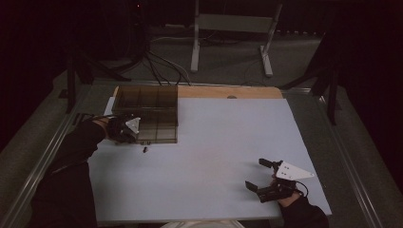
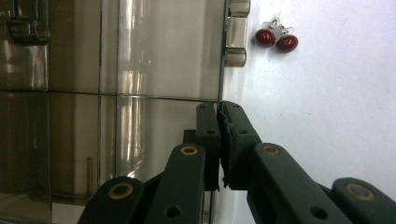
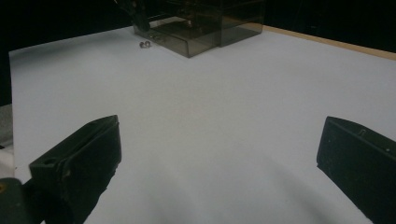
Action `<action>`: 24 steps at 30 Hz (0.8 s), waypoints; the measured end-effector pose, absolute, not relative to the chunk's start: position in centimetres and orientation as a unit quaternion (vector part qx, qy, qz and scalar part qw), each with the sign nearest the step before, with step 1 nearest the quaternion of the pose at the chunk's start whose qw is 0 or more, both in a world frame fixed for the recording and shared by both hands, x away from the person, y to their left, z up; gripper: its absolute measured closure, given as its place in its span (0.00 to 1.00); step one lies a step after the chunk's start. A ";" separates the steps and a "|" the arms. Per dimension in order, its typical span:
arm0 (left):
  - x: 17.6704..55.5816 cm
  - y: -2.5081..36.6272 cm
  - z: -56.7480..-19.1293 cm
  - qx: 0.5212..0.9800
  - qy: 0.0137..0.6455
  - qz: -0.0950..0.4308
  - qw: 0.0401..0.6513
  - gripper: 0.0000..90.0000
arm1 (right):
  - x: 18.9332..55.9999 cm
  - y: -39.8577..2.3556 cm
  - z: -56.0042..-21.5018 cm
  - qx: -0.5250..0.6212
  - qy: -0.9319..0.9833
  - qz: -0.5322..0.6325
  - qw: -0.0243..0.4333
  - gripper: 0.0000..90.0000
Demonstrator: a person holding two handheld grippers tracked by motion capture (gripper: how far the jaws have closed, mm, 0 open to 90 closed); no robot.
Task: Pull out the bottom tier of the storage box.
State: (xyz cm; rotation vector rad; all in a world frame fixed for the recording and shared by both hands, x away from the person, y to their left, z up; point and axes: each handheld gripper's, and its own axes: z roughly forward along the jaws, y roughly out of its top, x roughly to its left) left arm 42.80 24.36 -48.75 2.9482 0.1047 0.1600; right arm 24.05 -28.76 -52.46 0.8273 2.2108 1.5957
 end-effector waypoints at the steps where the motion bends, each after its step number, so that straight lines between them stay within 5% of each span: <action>1: 42.8 24.3 -48.8 0.993 0.036 0.056 0.094 0.98 | 24.1 -28.8 -52.5 0.288 0.767 0.555 0.146 0.00; 8: 42.6 24.6 -47.7 0.988 0.074 0.070 0.114 0.82 | 24.0 -28.8 -52.5 0.289 0.767 0.554 0.146 0.00; 24: 42.9 26.3 -45.2 0.937 0.235 0.056 0.254 0.75 | 24.0 -28.7 -52.5 0.286 0.770 0.552 0.146 0.00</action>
